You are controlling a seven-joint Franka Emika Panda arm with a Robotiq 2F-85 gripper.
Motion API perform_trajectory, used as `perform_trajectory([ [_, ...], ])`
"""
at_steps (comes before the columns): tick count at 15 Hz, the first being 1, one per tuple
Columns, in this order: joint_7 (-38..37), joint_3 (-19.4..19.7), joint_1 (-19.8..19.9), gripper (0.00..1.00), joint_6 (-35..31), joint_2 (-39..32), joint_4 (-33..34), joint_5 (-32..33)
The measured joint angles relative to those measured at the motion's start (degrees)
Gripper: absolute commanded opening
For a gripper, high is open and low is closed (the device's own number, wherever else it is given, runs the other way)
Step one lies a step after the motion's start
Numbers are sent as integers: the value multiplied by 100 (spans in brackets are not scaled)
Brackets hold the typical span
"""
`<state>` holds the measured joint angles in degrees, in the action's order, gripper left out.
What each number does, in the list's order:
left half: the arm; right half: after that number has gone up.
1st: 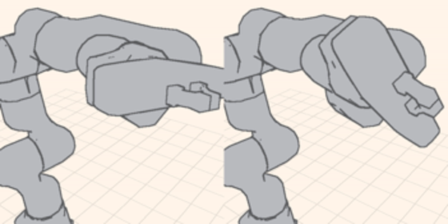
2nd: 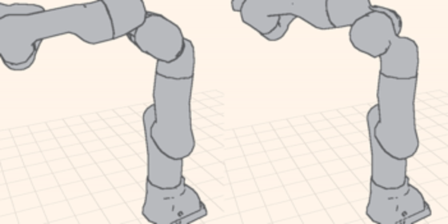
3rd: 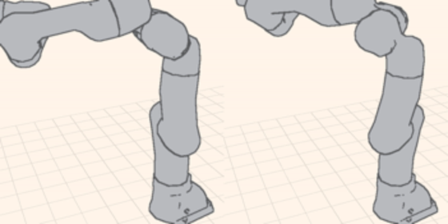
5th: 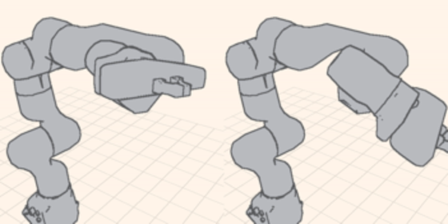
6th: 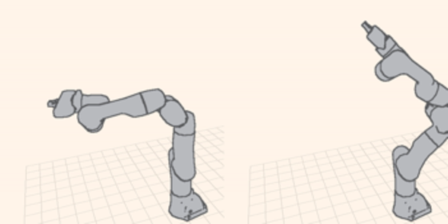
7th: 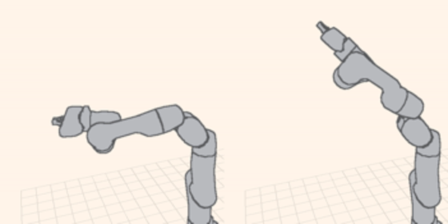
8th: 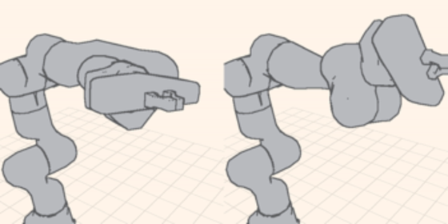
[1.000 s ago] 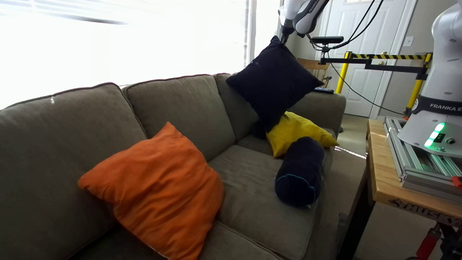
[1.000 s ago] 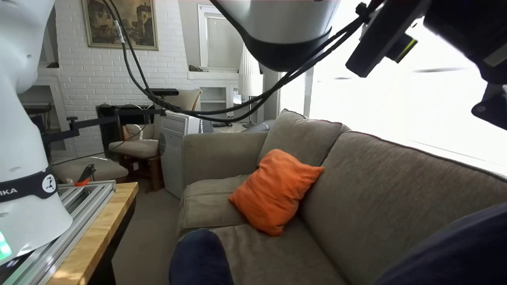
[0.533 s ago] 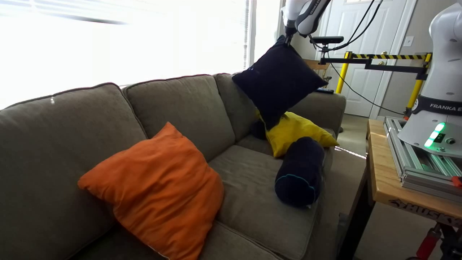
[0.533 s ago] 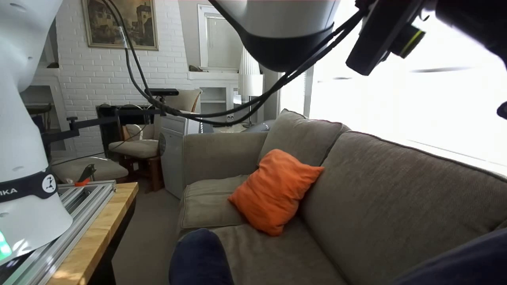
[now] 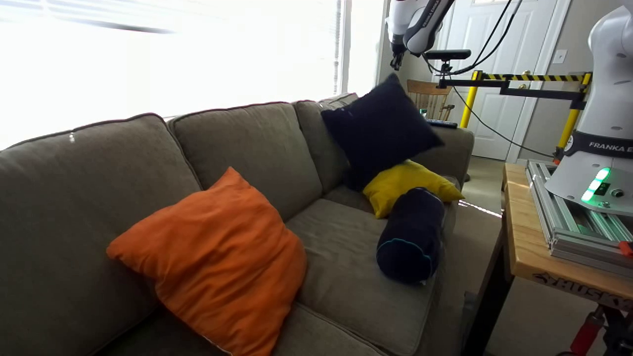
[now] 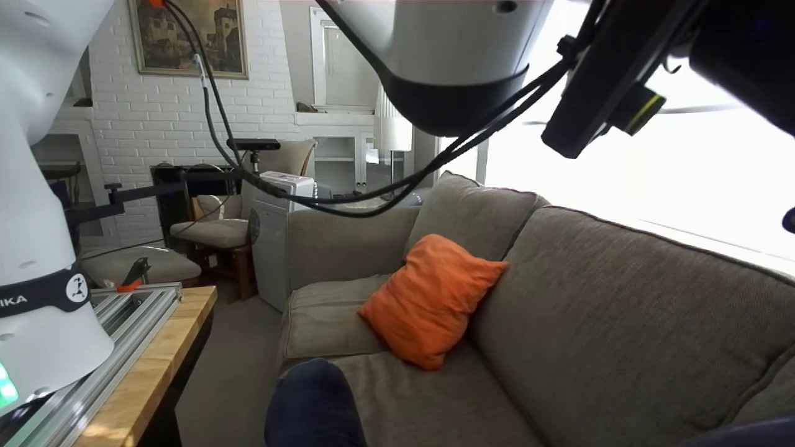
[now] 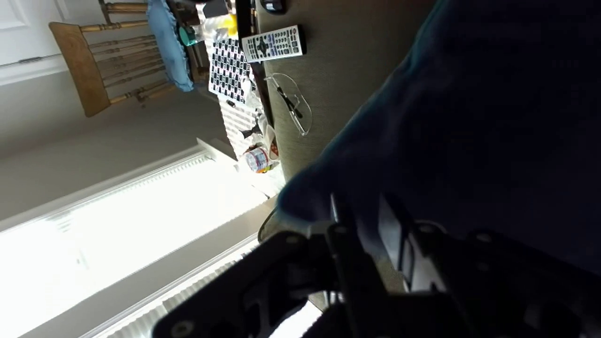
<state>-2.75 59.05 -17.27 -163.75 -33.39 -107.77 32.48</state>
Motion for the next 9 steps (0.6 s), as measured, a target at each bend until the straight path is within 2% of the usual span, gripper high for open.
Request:
perform_trajectory([
  [6, -5, -23, -15, 98, 133, -8, 372, -9],
  [9, -5, -287, 7, 100, 133, 13, 468, -28],
])
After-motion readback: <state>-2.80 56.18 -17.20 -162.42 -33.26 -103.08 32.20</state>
